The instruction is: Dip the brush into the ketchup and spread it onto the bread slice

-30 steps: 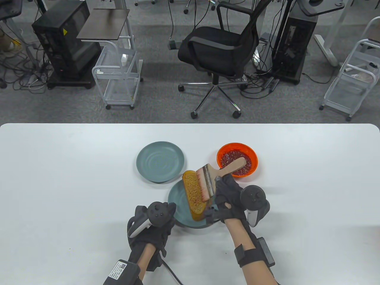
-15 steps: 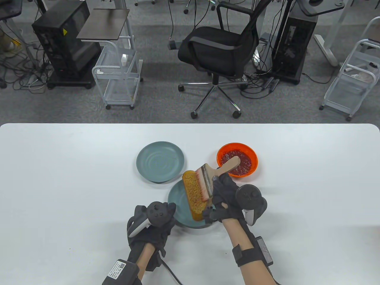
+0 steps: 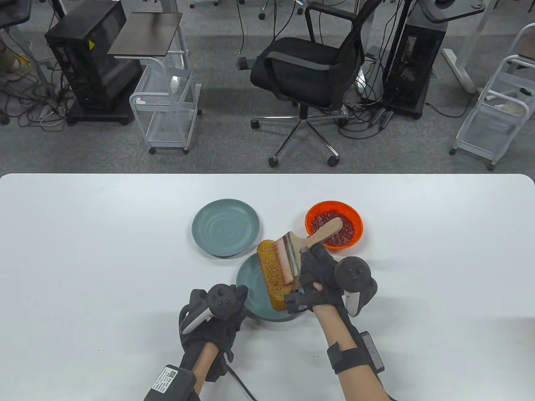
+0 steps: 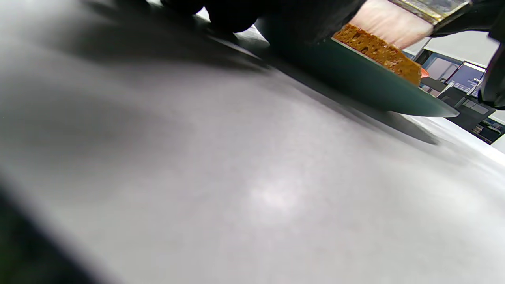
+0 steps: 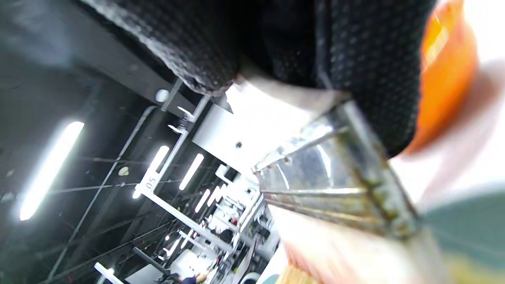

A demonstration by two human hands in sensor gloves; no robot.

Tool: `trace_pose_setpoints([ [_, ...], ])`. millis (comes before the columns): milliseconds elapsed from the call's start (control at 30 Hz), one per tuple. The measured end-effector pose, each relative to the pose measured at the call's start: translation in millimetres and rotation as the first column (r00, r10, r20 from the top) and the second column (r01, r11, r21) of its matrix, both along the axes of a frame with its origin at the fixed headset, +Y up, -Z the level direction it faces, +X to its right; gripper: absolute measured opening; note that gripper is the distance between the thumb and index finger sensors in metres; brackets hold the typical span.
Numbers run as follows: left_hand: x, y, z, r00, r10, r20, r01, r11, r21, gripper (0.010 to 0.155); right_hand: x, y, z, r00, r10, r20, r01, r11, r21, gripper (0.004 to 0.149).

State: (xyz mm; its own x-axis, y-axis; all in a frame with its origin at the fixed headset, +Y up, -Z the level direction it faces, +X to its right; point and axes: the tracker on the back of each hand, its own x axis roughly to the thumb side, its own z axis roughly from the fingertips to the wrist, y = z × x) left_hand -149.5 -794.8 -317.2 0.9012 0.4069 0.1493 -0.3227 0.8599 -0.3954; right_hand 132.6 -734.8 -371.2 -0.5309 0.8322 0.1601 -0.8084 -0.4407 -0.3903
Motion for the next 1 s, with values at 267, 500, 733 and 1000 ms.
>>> trace_pose_setpoints([
  [267,0,0,0,1.000,-0.002,0.001,0.002,1.000,-0.001,0.053,-18,-12,0,0.967,-0.193,-0.164,0.165,0.972,-0.168,0.050],
  [500,0,0,0,1.000,0.001,0.003,-0.001,1.000,-0.003,0.054,-8,7,8,0.990,0.120,-0.069,-0.114,0.990,0.082,0.050],
  [733,0,-1,0,1.000,-0.003,0.003,0.003,1.000,-0.001,0.054,-19,-13,6,0.966,-0.151,-0.211,0.125,0.984,-0.129,0.050],
  [1000,0,-1,0,1.000,-0.004,0.012,0.005,1.000,-0.006,0.055,4,4,9,0.994,0.045,-0.096,-0.040,0.998,0.049,0.050],
])
